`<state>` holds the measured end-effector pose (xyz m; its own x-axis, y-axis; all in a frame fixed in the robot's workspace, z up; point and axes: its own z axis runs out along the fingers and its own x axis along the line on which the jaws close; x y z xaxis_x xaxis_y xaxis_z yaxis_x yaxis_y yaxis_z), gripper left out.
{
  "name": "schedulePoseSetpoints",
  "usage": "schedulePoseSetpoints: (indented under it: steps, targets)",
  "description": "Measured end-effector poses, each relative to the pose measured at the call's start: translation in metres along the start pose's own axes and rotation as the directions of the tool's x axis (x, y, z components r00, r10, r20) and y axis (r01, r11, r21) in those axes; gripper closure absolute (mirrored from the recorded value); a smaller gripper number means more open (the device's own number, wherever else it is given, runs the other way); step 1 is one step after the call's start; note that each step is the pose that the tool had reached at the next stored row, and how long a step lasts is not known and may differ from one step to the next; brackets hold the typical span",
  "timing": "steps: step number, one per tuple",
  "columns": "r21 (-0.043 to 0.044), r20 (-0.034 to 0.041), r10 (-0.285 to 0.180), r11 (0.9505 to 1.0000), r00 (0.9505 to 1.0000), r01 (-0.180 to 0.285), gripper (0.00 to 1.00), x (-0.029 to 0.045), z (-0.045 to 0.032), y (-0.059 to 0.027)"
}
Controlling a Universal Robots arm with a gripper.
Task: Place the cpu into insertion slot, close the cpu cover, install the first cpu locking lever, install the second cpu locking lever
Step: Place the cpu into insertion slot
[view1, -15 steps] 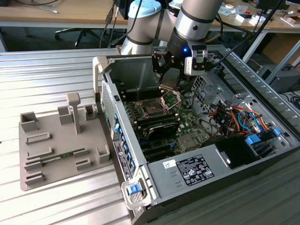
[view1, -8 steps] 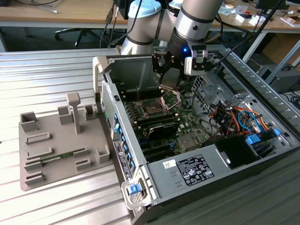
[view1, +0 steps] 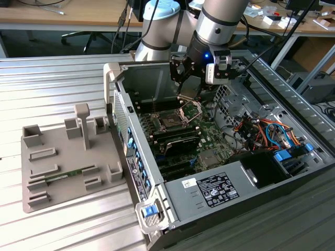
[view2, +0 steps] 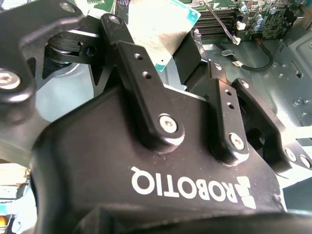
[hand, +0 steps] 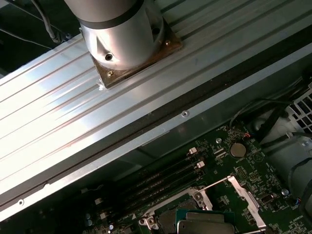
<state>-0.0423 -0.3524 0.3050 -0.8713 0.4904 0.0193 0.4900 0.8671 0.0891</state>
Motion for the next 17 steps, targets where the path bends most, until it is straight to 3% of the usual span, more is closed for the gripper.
schedulePoseSetpoints:
  steps: [17]
  targets:
    - [-0.0002,0.0008,0.009,1.0000,1.0000,-0.009,0.46,0.0000,0.0002,0.0000]
